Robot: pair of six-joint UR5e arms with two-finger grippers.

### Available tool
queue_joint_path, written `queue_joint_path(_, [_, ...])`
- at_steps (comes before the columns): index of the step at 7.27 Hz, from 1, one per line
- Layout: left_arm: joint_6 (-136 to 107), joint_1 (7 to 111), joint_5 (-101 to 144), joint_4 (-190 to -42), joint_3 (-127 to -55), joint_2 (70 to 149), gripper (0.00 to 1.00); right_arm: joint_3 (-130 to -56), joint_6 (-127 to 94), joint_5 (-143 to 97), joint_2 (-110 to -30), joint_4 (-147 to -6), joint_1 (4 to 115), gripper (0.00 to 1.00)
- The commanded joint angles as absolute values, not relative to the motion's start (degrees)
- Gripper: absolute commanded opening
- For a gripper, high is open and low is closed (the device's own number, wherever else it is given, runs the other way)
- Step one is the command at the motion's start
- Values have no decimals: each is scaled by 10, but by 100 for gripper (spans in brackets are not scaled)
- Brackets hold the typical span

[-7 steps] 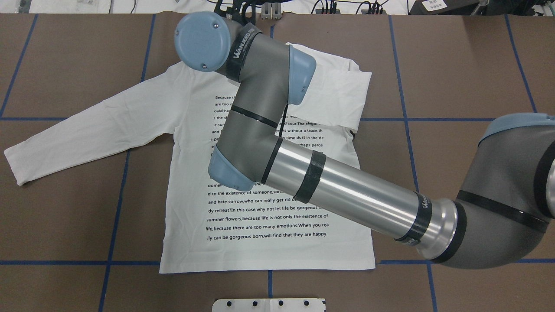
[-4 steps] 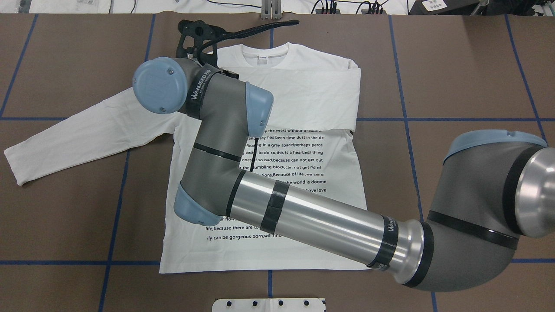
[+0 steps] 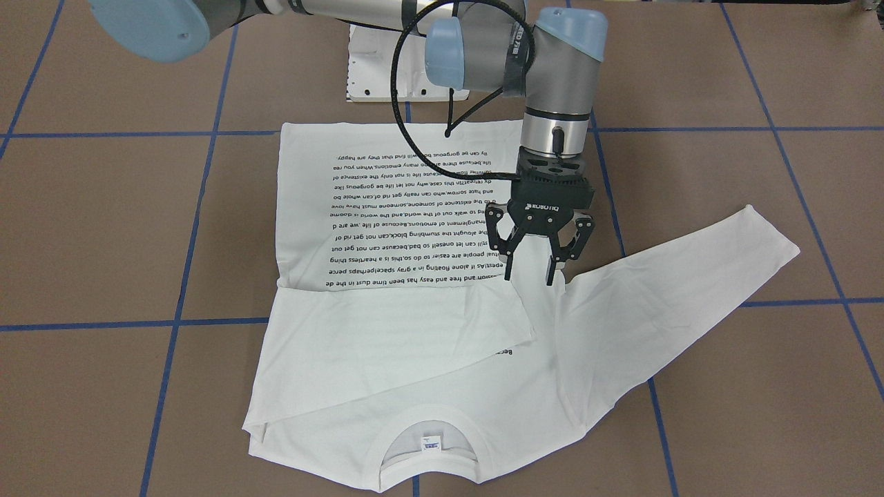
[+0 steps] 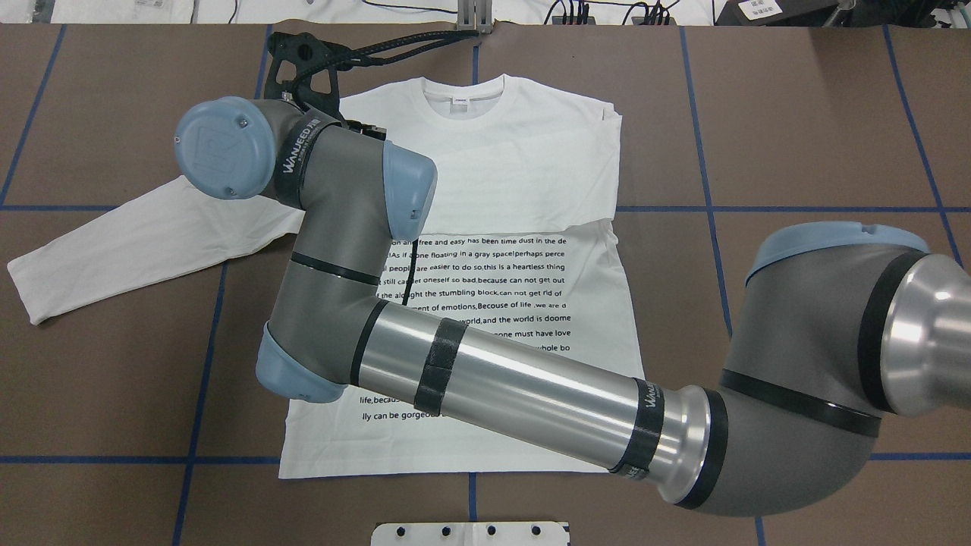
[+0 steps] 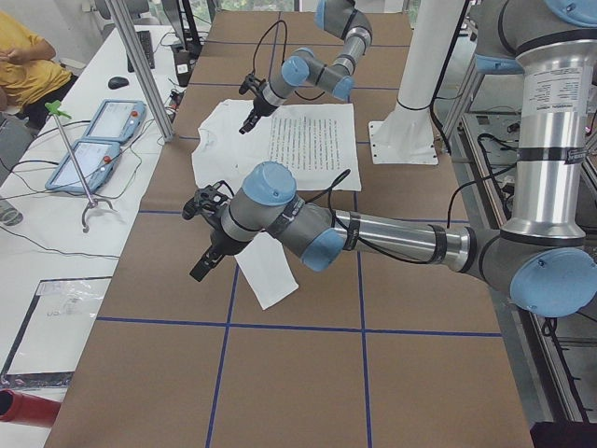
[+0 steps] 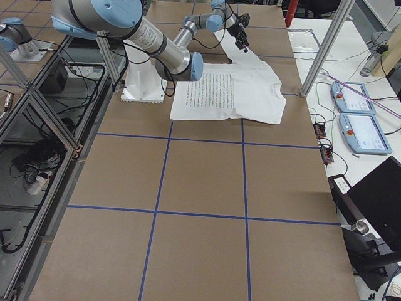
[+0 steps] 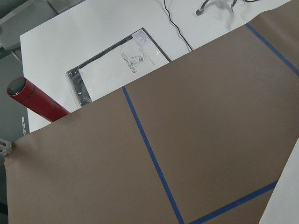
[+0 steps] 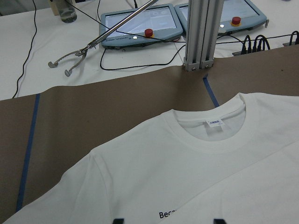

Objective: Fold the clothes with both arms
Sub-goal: 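Grasp the sleeve cuff with the right gripper and fold it across the shirt body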

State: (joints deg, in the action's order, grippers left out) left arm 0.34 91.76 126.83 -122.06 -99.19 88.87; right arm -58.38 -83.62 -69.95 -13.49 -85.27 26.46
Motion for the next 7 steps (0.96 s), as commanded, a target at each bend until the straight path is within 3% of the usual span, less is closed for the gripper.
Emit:
queue_joint_path(1, [1, 917, 1267, -1223, -985, 894, 100, -584, -837, -772, -127, -859, 300, 100])
queue_joint_path(2, [-1, 915, 1268, -1258, -983, 896, 100, -590, -822, -853, -149, -867, 341, 100])
queue_joint_path(3, [-6, 891, 1268, -1302, -978, 890, 100, -651, -750, -913, -198, -899, 380, 100])
queue_joint_path(6, [-177, 740, 1260, -1383, -971, 857, 100, -979, -548, -1071, -468, -968, 499, 100])
queue_joint_path(7, [-225, 704, 1256, -1475, -961, 814, 100, -1040, -474, -1128, -543, -965, 542, 100])
